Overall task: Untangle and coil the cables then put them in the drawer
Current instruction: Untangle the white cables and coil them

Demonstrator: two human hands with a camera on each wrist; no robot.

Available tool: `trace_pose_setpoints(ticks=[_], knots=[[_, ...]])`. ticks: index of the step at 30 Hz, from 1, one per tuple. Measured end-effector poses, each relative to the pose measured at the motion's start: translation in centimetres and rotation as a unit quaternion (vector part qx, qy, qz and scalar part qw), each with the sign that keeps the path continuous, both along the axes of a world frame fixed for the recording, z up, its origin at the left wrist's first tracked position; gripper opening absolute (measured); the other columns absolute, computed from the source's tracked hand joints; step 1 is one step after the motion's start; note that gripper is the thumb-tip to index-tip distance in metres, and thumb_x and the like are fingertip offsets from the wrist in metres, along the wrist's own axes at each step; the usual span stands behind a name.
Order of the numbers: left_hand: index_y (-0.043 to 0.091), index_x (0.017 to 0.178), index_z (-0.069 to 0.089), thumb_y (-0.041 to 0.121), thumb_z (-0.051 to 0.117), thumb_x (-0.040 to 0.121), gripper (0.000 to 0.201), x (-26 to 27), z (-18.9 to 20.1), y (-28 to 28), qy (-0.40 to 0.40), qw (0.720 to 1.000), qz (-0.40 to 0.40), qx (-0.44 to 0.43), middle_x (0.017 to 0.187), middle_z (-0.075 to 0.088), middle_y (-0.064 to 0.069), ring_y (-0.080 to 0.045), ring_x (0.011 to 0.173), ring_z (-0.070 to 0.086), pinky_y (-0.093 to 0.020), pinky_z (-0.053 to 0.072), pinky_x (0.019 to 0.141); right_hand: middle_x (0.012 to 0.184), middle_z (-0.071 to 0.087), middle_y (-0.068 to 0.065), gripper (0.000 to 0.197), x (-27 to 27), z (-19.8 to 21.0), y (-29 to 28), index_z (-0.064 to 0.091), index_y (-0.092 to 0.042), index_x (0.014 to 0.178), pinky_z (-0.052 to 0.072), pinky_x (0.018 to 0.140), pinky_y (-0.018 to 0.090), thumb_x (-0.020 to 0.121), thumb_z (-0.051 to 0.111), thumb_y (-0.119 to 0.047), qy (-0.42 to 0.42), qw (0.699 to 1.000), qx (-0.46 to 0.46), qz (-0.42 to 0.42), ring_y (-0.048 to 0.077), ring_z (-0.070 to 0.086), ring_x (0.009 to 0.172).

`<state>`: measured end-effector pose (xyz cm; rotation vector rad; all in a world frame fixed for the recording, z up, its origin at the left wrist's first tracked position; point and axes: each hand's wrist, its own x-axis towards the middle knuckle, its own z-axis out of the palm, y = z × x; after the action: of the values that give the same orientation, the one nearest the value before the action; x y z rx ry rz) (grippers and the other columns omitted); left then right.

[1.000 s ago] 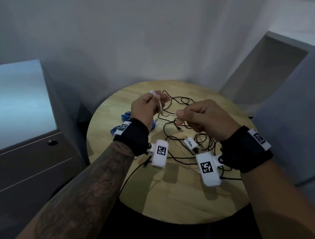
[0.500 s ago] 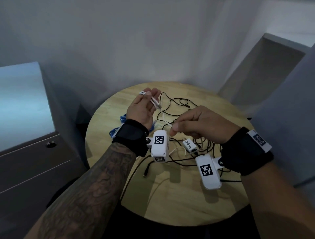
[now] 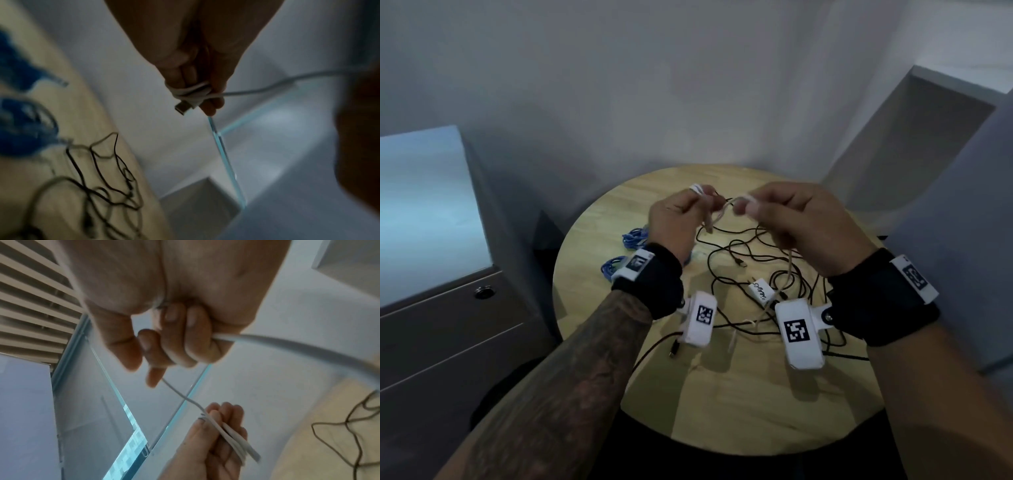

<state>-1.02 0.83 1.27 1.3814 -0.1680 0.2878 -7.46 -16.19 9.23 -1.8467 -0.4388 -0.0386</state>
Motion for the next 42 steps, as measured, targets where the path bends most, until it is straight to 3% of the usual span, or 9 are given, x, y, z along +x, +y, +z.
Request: trace_pose_setpoints(ticks=[4, 10, 17, 24, 29, 33, 36, 39, 42], knots=[[-0.008, 0.097, 0.063, 0.001, 0.045, 0.100, 0.020, -1.7, -0.1, -1.5, 0.033, 0.970, -0.179, 0.159, 0.074, 0.065, -0.006, -0.009, 0.061, 0.062, -0.017, 0.046, 0.060, 0.051, 0.053, -0.023, 0.020, 1.7, -0.6, -1.2, 0.072, -0.001, 0.094, 0.033, 0.053, 0.008, 0.098, 0.058, -0.014, -0.088, 0.985, 0.019, -0.149, -0.002, 0.046, 0.048], [0.006, 0.087, 0.054, 0.017, 0.027, 0.100, 0.031, -3.5, 1.3, -2.0, 0.185, 0.915, -0.357, -0.034, 0.063, 0.035, 0.000, -0.015, 0.055, 0.034, -0.029, 0.035, 0.062, 0.077, 0.068, -0.021, 0.016, 4.4, -4.5, -3.9, 0.073, -0.024, 0.085, 0.043, 0.072, 0.010, 0.096, 0.061, -0.022, -0.061, 0.967, -0.042, -0.242, -0.013, 0.059, 0.074], [0.003, 0.098, 0.060, 0.012, 0.038, 0.102, 0.024, -0.9, 1.7, 0.3, 0.161, 0.897, -0.212, -0.352, 0.073, 0.064, -0.002, -0.015, 0.070, 0.065, -0.032, 0.059, 0.077, 0.102, 0.073, -0.005, 0.028, 2.2, -8.6, -0.1, 0.072, -0.027, 0.115, 0.051, 0.080, 0.030, 0.102, 0.050, -0.038, 0.026, 0.959, -0.281, -0.014, 0.010, 0.065, 0.086], [-0.006, 0.099, 0.063, 0.005, 0.047, 0.101, 0.020, -0.1, -0.2, 1.4, 0.025, 0.998, -0.048, -0.003, 0.078, 0.068, -0.008, -0.016, 0.074, 0.070, -0.025, 0.056, 0.072, 0.064, 0.062, -0.002, 0.014, 0.4, -4.7, 0.7, 0.075, -0.015, 0.095, 0.043, 0.054, 0.027, 0.096, 0.062, -0.020, -0.056, 0.984, -0.169, -0.032, 0.014, 0.051, 0.054], [-0.005, 0.094, 0.064, 0.015, 0.041, 0.104, 0.032, -1.8, 0.1, -0.1, 0.041, 0.964, -0.164, 0.207, 0.073, 0.065, -0.011, -0.014, 0.062, 0.061, -0.019, 0.046, 0.062, 0.072, 0.065, -0.022, 0.012, 2.0, -4.2, -0.4, 0.075, -0.021, 0.094, 0.048, 0.067, 0.026, 0.093, 0.064, -0.015, -0.139, 0.976, -0.079, -0.147, 0.006, 0.057, 0.068], [0.005, 0.082, 0.057, 0.015, 0.034, 0.102, 0.032, -2.9, 1.4, -1.0, 0.153, 0.939, -0.298, 0.078, 0.057, 0.040, -0.001, -0.016, 0.051, 0.040, -0.027, 0.040, 0.058, 0.083, 0.070, -0.022, 0.011, 3.4, -5.7, -1.4, 0.076, -0.029, 0.097, 0.047, 0.072, 0.020, 0.093, 0.067, -0.026, -0.161, 0.965, -0.082, -0.189, -0.003, 0.061, 0.076], [0.009, 0.079, 0.052, 0.015, 0.035, 0.096, 0.024, -2.8, 2.7, -0.2, 0.210, 0.900, -0.336, -0.184, 0.058, 0.032, 0.004, -0.012, 0.050, 0.033, -0.027, 0.039, 0.062, 0.077, 0.069, -0.017, 0.014, 3.9, -6.7, -1.9, 0.076, -0.027, 0.097, 0.049, 0.071, 0.025, 0.095, 0.064, -0.033, -0.121, 0.970, -0.106, -0.180, -0.001, 0.060, 0.071], [0.006, 0.087, 0.055, 0.011, 0.035, 0.091, 0.020, -1.5, 2.8, 1.0, 0.201, 0.853, -0.269, -0.400, 0.064, 0.044, 0.002, -0.012, 0.055, 0.046, -0.028, 0.047, 0.071, 0.066, 0.063, -0.010, 0.021, 3.0, -7.5, -1.0, 0.076, -0.026, 0.103, 0.043, 0.061, 0.021, 0.099, 0.057, -0.034, -0.019, 0.977, -0.198, -0.076, -0.001, 0.052, 0.055], [0.002, 0.093, 0.056, 0.008, 0.036, 0.100, 0.022, -0.2, 1.6, 1.3, 0.175, 0.875, -0.162, -0.420, 0.070, 0.056, -0.003, -0.016, 0.065, 0.059, -0.032, 0.056, 0.076, 0.061, 0.061, -0.007, 0.026, 1.7, -7.6, 1.3, 0.069, -0.030, 0.081, 0.039, 0.056, 0.023, 0.101, 0.053, -0.034, -0.004, 0.964, -0.266, 0.022, 0.003, 0.049, 0.050]])
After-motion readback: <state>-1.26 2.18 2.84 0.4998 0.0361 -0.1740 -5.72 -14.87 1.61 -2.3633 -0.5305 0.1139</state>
